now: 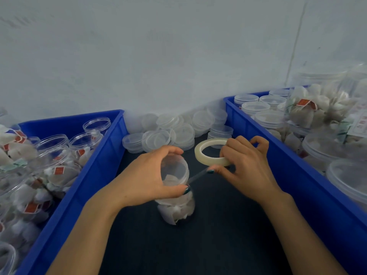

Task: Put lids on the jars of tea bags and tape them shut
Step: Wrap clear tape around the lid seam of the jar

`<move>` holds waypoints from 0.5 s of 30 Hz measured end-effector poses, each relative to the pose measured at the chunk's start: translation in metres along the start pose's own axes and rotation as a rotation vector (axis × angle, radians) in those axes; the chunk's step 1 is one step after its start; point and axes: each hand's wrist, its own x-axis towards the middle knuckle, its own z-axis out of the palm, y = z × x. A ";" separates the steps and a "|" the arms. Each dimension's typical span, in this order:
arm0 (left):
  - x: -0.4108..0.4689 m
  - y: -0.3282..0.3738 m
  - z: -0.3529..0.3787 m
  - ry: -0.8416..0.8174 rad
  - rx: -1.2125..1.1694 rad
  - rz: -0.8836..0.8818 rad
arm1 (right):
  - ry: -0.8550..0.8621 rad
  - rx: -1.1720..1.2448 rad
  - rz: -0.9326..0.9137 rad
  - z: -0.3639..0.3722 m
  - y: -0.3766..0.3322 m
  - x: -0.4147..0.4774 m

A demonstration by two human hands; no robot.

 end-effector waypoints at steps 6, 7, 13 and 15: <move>0.001 0.003 0.006 -0.060 -0.068 0.093 | 0.000 -0.021 0.021 0.005 -0.008 0.001; 0.001 0.003 0.006 -0.060 -0.068 0.102 | -0.011 -0.021 0.026 0.005 -0.009 0.001; 0.006 0.008 0.007 -0.076 -0.116 0.167 | -0.056 0.001 0.051 0.010 -0.016 0.000; 0.009 0.014 0.015 0.008 -0.154 0.140 | -0.058 0.010 0.057 0.011 -0.017 0.000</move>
